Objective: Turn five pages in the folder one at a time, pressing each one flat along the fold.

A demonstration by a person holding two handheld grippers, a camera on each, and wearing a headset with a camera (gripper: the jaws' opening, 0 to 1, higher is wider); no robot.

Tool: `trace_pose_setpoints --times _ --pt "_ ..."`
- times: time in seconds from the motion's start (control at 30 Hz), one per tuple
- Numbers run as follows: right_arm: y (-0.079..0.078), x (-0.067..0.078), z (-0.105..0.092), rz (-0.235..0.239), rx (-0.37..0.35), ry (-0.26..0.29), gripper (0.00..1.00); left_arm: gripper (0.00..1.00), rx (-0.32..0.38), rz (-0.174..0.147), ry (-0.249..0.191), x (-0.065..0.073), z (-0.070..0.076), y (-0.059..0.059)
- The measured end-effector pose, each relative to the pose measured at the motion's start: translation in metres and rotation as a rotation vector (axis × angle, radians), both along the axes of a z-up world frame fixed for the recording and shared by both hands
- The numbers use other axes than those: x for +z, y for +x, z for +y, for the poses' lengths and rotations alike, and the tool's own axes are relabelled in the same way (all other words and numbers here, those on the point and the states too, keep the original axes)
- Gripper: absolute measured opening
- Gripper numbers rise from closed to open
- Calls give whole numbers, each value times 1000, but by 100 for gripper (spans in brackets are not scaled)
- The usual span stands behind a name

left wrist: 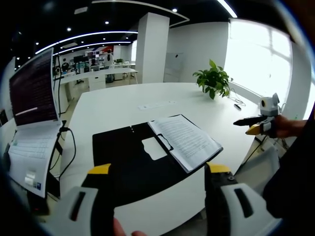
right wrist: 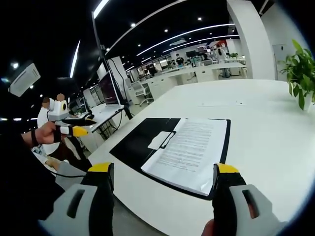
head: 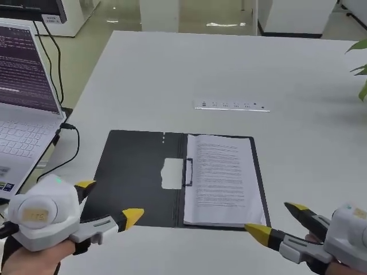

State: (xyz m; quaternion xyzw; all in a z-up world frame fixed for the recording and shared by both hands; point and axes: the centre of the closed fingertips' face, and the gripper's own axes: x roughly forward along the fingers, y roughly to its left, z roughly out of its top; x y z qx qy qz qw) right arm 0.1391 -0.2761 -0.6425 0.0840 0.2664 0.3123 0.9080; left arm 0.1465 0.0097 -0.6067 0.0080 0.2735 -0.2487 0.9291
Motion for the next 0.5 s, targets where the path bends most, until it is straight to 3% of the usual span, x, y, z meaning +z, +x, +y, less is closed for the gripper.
trace_pose_setpoints --times 0.5 --pt "-3 -2 3 1 19 -7 82 75 18 -1 2 -1 7 -6"
